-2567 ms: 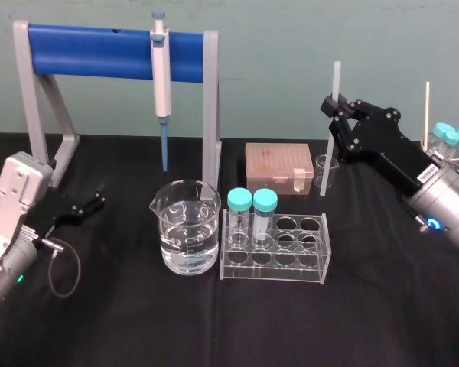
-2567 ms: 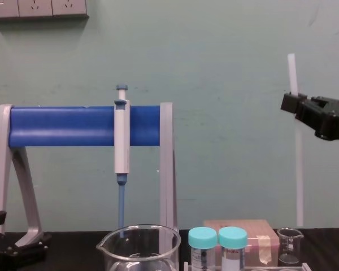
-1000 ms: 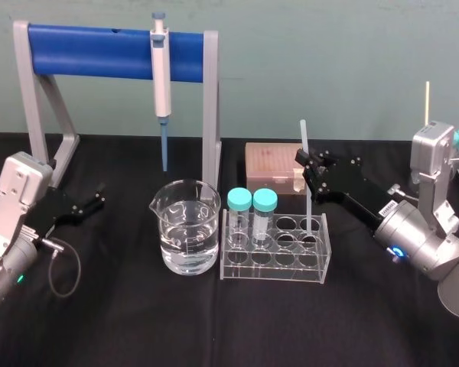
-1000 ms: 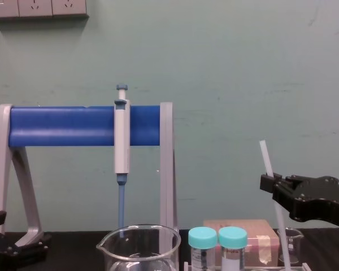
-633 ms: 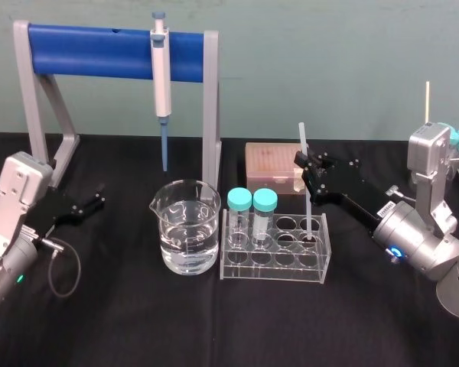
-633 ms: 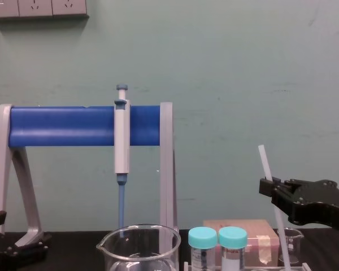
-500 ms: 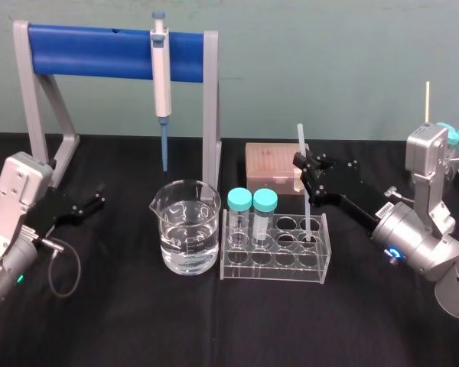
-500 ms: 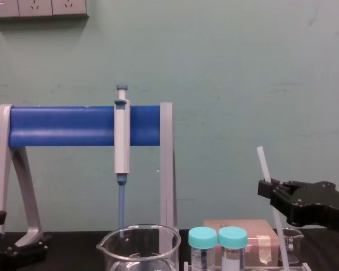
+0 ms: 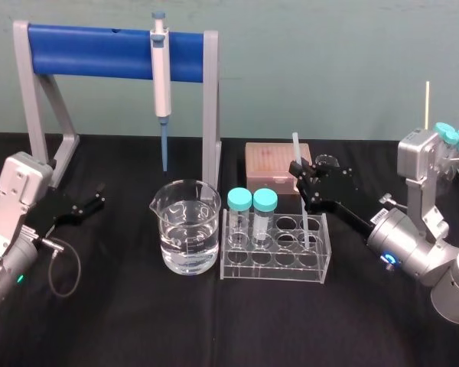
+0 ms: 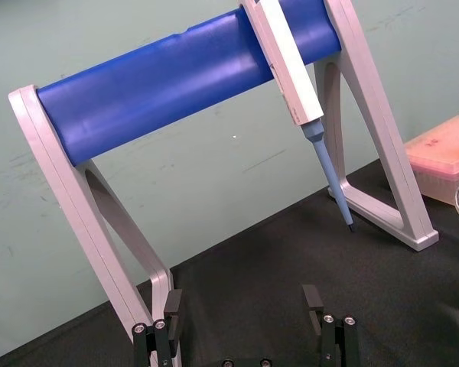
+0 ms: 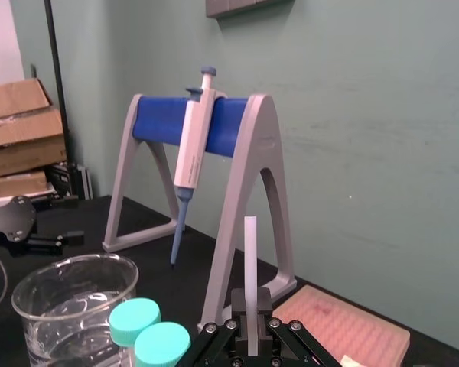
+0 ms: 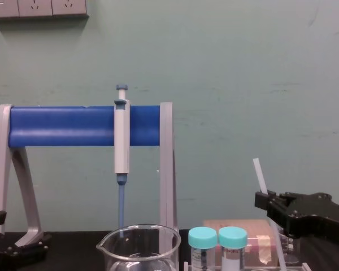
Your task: Pick up the stirring rod with one hand, then place it down.
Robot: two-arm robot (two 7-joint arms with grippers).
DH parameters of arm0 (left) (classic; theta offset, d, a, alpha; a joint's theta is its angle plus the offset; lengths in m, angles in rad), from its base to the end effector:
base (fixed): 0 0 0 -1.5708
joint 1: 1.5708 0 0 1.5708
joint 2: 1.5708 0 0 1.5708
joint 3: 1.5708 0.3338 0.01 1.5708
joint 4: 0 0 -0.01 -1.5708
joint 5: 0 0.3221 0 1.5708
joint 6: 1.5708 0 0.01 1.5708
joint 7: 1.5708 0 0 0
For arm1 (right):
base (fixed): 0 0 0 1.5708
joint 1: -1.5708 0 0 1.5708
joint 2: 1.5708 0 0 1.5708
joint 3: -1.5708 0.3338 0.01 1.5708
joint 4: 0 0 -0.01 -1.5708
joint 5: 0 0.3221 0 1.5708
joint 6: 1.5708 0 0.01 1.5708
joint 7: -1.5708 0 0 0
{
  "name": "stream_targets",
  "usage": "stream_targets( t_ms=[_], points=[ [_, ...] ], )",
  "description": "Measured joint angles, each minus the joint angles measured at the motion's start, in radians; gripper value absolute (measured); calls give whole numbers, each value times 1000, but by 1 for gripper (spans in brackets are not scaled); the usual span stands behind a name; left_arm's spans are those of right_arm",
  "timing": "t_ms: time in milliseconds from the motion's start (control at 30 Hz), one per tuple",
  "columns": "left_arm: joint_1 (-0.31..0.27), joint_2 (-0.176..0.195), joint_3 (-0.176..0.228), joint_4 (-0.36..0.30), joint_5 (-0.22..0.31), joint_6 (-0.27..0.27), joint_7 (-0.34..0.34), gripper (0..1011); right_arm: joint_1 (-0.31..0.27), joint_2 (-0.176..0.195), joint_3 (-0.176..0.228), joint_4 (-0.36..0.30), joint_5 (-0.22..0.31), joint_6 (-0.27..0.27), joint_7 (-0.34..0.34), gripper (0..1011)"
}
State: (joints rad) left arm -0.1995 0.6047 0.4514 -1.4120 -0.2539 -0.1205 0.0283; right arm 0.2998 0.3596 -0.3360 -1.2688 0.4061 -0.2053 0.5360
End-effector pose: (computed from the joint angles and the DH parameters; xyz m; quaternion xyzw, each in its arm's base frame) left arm 0.3778 0.1041 -0.3401 0.1415 -0.1325 0.5799 0.7913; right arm 0.4256 -0.0555 -0.3389 0.0189 -0.0475 -0.4067 0.9121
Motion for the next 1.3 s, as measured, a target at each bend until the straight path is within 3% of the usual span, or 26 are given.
stream_targets(
  t_ms=[967,1300],
  points=[
    [0,0,0,0,0,0,0,1000,-4,3,-3,3,-28,14,-22,73],
    [0,0,0,0,0,0,0,1000,-4,3,-2,3,-26,13,-19,320]
  ],
)
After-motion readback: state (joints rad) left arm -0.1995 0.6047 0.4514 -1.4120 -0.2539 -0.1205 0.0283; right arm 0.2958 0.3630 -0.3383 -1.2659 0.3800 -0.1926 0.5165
